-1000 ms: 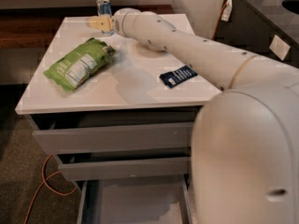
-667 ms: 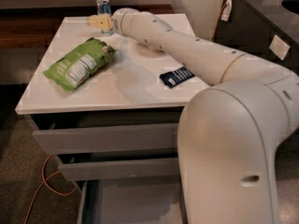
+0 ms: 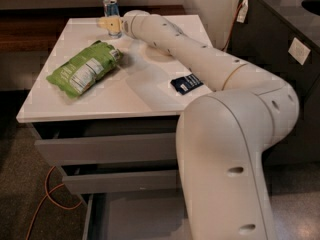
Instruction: Place redbull can into bottom drawer
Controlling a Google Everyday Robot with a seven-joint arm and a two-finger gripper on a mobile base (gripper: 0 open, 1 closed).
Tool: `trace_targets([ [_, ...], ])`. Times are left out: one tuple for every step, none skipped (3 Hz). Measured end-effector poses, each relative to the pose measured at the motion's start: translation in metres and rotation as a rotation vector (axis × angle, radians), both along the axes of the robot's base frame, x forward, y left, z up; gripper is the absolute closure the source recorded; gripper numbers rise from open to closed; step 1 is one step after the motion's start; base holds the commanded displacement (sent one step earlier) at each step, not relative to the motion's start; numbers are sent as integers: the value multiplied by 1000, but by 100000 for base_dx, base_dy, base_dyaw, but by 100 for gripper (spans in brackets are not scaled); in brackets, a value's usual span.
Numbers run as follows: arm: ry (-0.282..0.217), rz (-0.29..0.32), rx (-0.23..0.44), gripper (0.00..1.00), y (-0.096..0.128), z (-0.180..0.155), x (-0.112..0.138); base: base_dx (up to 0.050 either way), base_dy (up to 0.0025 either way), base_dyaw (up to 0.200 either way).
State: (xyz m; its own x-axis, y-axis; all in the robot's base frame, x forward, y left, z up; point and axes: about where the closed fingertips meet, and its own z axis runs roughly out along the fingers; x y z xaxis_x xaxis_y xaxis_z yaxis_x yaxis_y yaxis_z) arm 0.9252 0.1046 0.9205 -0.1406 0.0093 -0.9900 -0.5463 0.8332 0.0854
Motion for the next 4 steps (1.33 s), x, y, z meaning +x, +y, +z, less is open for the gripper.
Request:
trace_targets([
  [-8, 8, 4, 0, 5, -5, 15, 0, 0, 0],
  [-14, 17, -1, 0, 9, -10, 29, 0, 0, 0],
  [-25, 37, -4, 0, 22, -14, 44, 0, 0, 0],
  [-34, 50, -6, 0, 30, -16, 51, 0, 0, 0],
])
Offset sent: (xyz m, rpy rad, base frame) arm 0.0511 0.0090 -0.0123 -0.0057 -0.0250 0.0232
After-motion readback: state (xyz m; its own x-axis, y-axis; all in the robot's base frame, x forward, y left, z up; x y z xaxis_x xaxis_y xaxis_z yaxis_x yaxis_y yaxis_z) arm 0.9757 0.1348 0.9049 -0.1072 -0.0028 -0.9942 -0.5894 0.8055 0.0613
